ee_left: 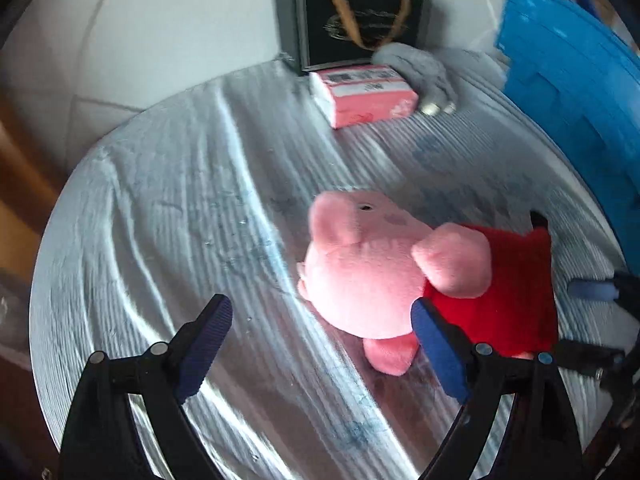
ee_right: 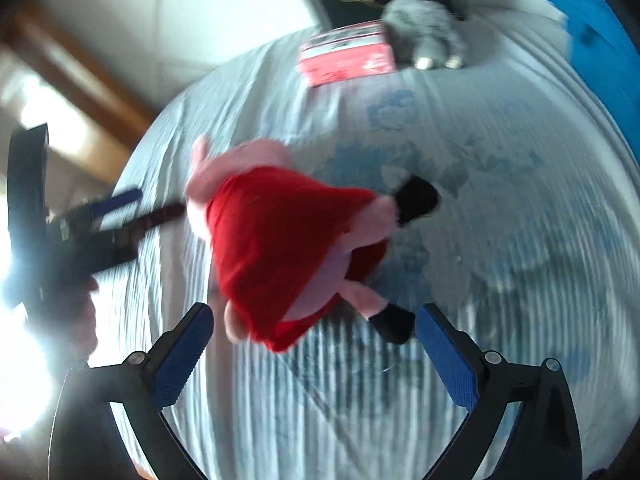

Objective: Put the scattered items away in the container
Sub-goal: 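Grasp the Peppa Pig plush with right tool while left tool clamps its head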

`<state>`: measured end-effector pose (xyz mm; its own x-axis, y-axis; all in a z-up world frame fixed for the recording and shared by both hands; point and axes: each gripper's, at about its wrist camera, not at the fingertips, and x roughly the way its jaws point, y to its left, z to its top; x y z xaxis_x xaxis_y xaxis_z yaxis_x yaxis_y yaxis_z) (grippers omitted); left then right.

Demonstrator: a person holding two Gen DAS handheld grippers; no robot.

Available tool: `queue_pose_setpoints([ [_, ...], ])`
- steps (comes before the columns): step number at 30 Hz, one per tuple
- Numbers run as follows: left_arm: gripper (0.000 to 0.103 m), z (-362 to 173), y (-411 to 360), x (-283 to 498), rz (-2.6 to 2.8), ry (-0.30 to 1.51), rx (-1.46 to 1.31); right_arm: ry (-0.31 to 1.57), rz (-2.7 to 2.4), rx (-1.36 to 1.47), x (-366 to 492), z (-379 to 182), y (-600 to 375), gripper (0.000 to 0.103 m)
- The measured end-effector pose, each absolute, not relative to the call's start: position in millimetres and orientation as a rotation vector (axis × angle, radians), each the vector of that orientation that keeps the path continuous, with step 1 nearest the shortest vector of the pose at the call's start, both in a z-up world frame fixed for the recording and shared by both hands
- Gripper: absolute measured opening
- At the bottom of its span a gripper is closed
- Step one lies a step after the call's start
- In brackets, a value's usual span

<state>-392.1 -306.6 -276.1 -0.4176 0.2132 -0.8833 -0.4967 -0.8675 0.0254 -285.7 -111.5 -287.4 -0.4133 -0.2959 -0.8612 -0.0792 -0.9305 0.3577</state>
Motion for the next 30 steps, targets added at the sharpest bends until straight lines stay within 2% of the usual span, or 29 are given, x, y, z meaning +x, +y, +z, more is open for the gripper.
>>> queue_pose_setpoints([
  [3,0.092,-296,-304,-390,2.163,0.513,-1.315,-0.597,-2.531,1.628,-282,-297,-125,0.103],
  [10,0.092,-328,-287,-404,1.997,0.530,-1.216,-0.646,-2.651,1.583,-290,-316,-131,0.103],
  [14,0.092,-341,-278,-410,1.958,0.543,-1.152,-0.563,-2.650,1.551,-303,-327,-137,0.102],
  [15,0.091,-342,-277,-411,1.958,0.543,-1.140,-0.547,-2.650,1.548,-307,-330,-140,0.102],
  [16,0.091,-342,-275,-412,1.966,0.535,-1.121,-0.536,-2.649,1.537,-309,-333,-142,0.090],
  [17,0.091,-340,-273,-414,1.981,0.521,-1.096,-0.527,-2.649,1.524,-311,-334,-144,0.077],
  [20,0.086,-335,-266,-412,2.003,0.514,-1.049,-0.436,-2.712,1.495,-311,-328,-151,0.073],
  [25,0.085,-306,-263,-405,2.057,0.451,-0.957,-0.341,-2.782,1.370,-294,-294,-147,0.072],
  [30,0.085,-252,-257,-388,2.117,0.429,-0.859,-0.273,-2.844,1.255,-279,-242,-142,0.072],
])
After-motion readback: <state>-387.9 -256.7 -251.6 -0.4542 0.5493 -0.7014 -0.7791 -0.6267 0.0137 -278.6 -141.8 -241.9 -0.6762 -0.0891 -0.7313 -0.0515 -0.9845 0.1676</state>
